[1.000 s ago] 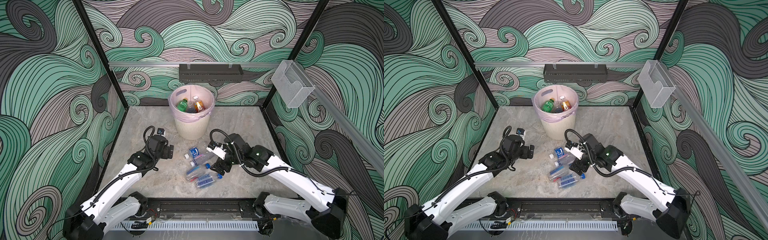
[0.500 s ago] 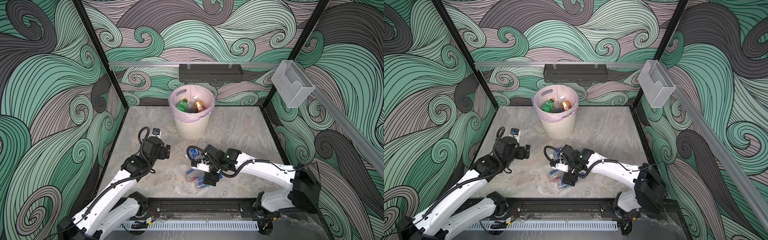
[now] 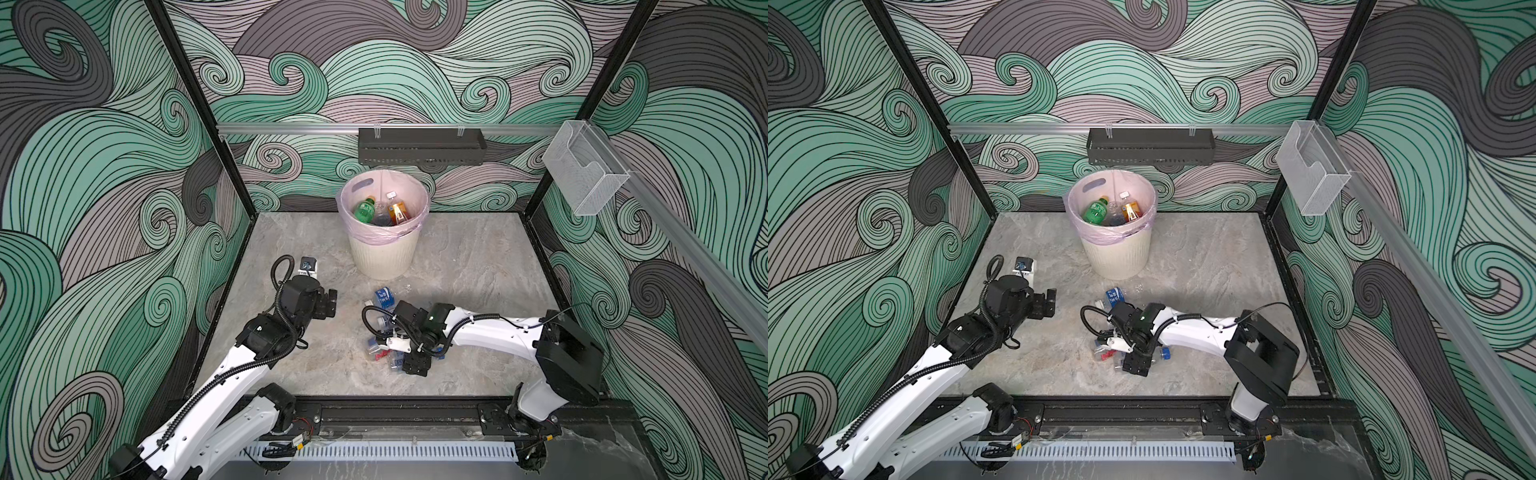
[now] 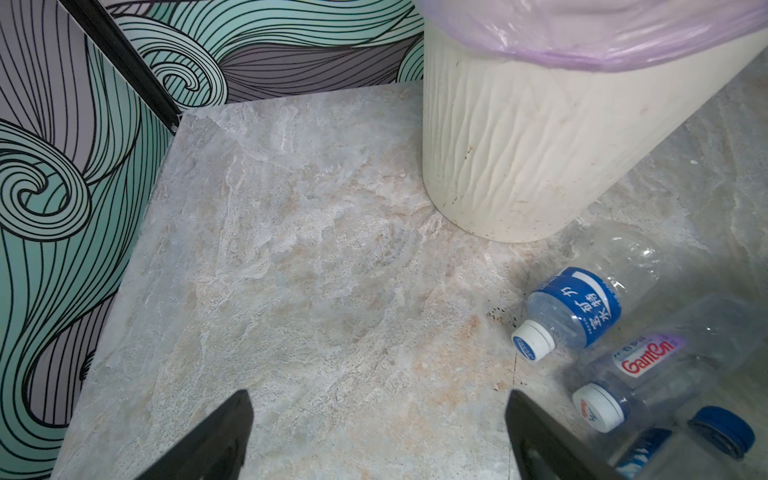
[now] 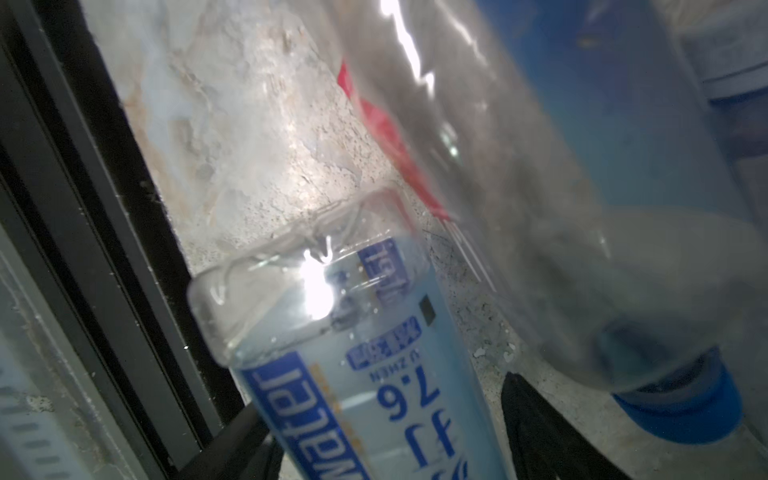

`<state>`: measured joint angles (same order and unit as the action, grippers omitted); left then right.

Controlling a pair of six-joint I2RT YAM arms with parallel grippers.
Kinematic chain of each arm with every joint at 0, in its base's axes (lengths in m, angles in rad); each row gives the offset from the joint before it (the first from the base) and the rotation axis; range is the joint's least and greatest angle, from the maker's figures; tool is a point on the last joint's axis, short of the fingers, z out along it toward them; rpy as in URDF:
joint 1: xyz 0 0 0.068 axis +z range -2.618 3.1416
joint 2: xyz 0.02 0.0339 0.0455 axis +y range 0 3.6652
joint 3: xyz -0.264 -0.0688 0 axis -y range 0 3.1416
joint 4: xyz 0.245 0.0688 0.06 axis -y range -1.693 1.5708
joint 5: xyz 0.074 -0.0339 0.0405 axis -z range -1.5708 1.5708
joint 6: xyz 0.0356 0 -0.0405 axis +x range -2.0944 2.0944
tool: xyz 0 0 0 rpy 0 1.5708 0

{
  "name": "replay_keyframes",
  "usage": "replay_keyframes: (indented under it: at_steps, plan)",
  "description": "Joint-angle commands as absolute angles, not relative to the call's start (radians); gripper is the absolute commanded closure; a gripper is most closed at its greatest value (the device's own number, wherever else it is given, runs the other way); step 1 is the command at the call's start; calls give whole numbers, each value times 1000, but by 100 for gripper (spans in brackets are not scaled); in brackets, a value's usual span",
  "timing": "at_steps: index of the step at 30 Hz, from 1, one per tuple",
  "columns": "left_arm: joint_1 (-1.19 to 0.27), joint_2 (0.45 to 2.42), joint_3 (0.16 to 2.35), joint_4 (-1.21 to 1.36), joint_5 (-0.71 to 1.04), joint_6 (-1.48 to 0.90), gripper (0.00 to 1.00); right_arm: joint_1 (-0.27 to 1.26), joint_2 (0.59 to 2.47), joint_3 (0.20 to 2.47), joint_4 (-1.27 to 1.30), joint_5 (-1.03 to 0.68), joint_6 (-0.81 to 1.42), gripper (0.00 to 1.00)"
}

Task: Throw the plastic bottles in the bin
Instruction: 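Grasp the clear soda water bottle with the right gripper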

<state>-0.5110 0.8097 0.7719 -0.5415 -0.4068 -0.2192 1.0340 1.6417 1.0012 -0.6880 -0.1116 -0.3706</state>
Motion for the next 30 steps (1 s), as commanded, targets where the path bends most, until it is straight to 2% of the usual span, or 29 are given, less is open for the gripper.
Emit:
replay_keyframes:
  at_steps: [1, 6, 9, 12, 18, 23, 30]
  plan:
    - [-503, 794, 778, -561, -438, -223, 3, 1037, 1656, 994, -679, -97, -392, 24]
    - [-504, 798, 778, -561, -439, -225, 3, 1040, 1692, 1001, -669, -89, -365, 29]
    - [-503, 796, 779, -564, -442, -224, 3, 1039, 1711, 1014, -683, -76, -353, 35]
    - [-503, 793, 778, -564, -445, -224, 3, 1039, 1696, 1010, -672, -94, -344, 36]
    - [-503, 790, 776, -569, -448, -227, 3, 1031, 1597, 982, -596, -148, -281, 39]
    - [-504, 794, 776, -565, -448, -228, 3, 974, 1504, 954, -538, -211, -187, 46]
    - [-503, 793, 776, -563, -447, -230, 3, 860, 1357, 911, -479, -225, -45, 48]
